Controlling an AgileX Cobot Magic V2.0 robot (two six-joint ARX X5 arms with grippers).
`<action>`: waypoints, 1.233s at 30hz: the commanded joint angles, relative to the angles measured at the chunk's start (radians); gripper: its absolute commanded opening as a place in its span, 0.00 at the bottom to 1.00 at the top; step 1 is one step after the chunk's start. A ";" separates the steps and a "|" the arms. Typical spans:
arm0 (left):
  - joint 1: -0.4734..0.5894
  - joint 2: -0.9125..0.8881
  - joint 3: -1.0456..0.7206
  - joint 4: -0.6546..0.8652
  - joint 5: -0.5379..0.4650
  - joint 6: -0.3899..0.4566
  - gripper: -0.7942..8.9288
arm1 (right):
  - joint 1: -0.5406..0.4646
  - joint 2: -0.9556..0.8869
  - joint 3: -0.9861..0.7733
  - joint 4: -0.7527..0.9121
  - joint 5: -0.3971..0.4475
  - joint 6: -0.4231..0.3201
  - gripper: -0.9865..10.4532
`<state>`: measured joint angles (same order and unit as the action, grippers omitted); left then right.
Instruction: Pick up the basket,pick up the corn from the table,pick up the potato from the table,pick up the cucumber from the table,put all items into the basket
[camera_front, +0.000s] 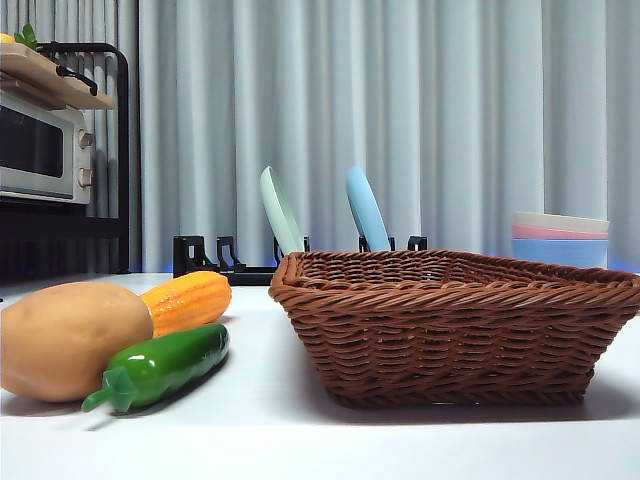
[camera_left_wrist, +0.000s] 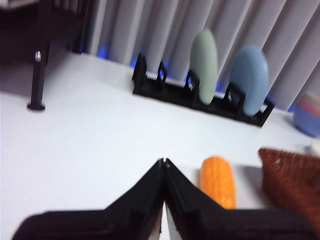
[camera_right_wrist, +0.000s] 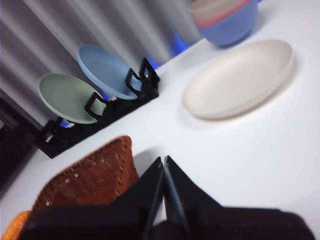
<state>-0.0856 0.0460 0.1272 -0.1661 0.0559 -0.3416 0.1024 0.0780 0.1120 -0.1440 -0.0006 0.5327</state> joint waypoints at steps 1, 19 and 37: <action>0.002 0.061 0.071 -0.023 0.002 0.012 0.07 | -0.003 0.073 0.056 0.007 -0.001 -0.045 0.07; 0.002 0.725 0.597 -0.176 0.362 0.163 0.08 | -0.003 0.786 0.640 -0.187 -0.273 -0.392 0.07; -0.048 1.033 0.700 -0.273 0.470 0.185 0.50 | 0.011 1.276 0.826 -0.395 -0.462 -0.506 0.45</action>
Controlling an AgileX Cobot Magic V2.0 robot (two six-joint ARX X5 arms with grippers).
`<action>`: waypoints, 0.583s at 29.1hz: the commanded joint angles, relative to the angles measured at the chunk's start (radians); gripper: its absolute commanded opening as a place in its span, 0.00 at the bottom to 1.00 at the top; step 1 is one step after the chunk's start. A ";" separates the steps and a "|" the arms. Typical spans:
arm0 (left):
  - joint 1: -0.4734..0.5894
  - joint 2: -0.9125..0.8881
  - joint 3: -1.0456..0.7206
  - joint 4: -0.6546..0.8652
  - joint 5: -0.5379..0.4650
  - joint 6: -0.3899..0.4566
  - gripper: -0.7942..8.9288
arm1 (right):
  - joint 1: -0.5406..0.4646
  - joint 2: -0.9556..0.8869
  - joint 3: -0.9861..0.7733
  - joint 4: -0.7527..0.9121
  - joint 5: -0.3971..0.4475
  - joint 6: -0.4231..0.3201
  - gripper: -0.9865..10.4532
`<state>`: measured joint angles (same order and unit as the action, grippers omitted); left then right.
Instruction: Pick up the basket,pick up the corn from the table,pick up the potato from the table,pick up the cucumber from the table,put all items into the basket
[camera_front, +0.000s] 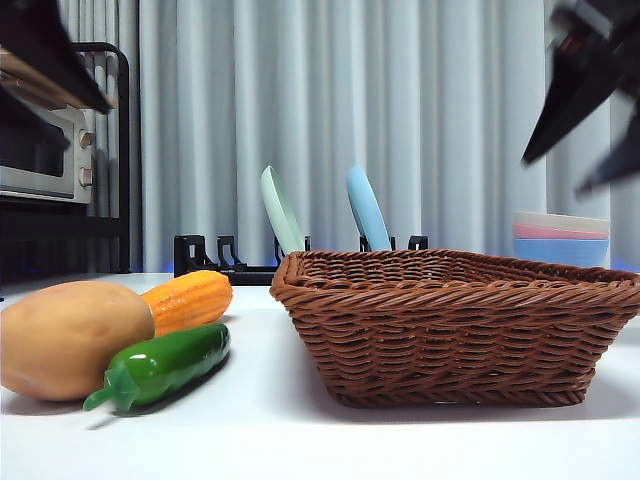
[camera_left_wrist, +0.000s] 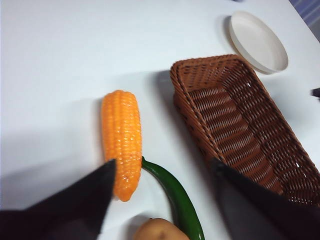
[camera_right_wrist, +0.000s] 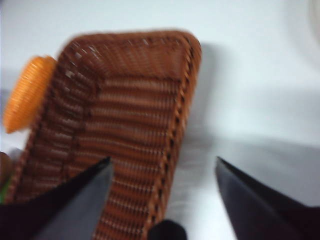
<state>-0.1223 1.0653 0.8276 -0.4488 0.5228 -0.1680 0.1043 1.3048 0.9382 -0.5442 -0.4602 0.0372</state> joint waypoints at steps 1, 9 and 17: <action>-0.016 0.019 -0.001 0.011 0.002 0.011 0.50 | 0.014 0.076 0.000 0.009 -0.003 -0.010 0.44; -0.025 0.035 -0.001 0.014 -0.004 0.011 0.50 | 0.086 0.280 0.000 0.069 -0.006 -0.008 0.43; -0.030 0.047 0.000 0.017 -0.051 0.016 0.50 | 0.092 0.245 0.007 0.072 -0.003 0.092 0.08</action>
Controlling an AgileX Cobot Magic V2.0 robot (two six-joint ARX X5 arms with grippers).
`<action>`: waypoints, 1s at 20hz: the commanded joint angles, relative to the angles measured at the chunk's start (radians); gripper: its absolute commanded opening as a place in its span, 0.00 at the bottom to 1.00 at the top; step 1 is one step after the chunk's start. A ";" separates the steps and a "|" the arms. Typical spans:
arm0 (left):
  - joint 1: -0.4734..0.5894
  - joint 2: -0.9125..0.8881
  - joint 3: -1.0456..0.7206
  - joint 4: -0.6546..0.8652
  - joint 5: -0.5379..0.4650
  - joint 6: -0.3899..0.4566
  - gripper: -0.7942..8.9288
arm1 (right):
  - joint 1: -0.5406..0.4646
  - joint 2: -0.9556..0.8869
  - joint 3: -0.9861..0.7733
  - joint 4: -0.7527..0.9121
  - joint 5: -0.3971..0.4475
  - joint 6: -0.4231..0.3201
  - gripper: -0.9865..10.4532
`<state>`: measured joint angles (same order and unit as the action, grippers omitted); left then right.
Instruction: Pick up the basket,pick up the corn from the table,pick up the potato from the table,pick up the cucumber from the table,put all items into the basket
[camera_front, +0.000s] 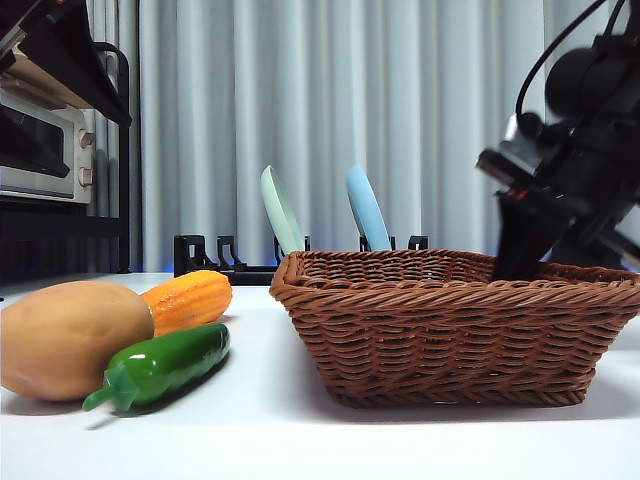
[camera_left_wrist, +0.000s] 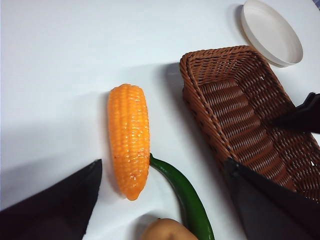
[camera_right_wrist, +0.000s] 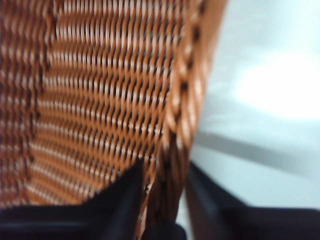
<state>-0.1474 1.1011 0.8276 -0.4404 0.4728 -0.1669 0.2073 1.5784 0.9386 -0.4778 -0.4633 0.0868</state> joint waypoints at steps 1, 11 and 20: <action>-0.008 0.021 0.001 0.016 -0.002 0.014 0.50 | -0.021 -0.055 0.013 0.004 0.000 0.058 0.08; -0.150 0.358 0.188 -0.011 -0.169 0.150 0.50 | -0.051 -0.207 0.240 -0.181 -0.010 0.069 0.08; -0.219 0.611 0.225 0.093 -0.315 0.198 0.57 | -0.051 -0.214 0.304 -0.214 -0.010 0.069 0.08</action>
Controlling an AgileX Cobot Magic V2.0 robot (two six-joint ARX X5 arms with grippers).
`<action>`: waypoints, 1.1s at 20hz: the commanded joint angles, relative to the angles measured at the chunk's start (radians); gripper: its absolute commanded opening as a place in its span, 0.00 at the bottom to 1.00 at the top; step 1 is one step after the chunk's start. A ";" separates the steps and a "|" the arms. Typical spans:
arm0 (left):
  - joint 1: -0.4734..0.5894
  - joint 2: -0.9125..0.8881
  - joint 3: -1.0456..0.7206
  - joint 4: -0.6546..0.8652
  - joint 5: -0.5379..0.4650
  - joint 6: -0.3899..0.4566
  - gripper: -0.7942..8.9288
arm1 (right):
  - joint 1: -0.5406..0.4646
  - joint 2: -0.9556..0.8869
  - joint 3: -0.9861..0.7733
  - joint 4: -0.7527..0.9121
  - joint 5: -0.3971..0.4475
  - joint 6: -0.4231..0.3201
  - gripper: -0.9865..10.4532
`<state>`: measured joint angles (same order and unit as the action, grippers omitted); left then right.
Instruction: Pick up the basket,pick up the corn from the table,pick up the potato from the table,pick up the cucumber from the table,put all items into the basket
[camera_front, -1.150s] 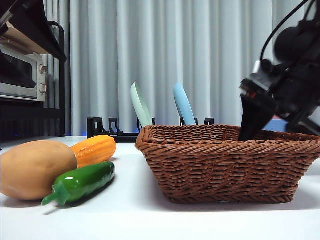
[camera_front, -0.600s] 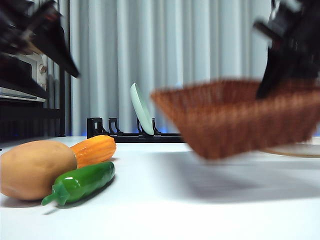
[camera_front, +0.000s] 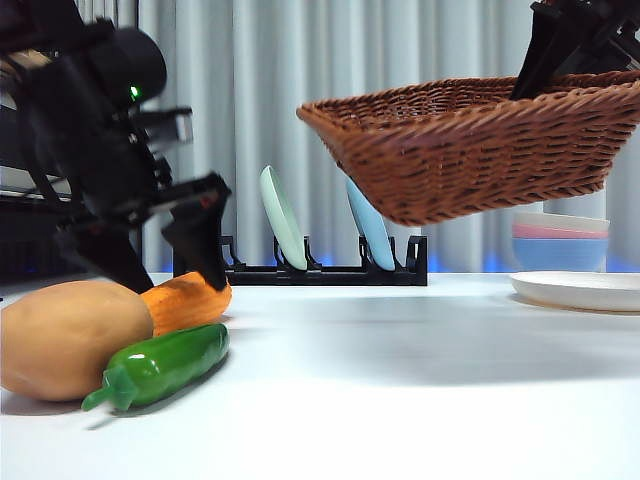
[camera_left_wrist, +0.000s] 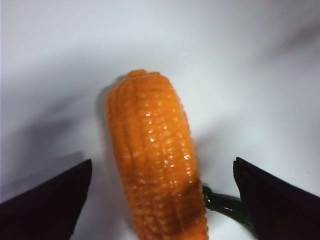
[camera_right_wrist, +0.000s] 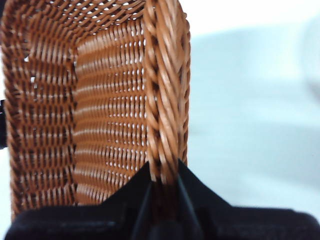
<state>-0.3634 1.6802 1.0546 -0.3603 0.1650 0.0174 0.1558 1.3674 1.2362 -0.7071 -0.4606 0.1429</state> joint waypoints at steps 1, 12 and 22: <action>-0.003 0.049 -0.002 0.021 -0.007 0.013 0.56 | 0.000 -0.003 0.007 0.017 -0.013 0.013 0.08; -0.011 -0.132 0.001 -0.012 -0.008 0.034 0.07 | 0.004 0.021 0.007 0.039 -0.006 0.029 0.08; -0.147 -0.551 0.001 0.047 -0.010 -0.264 0.07 | 0.134 0.202 0.007 0.185 -0.047 0.180 0.08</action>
<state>-0.5068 1.1046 1.0683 -0.3046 0.1589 -0.2089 0.2871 1.5719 1.2362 -0.5339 -0.4896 0.2806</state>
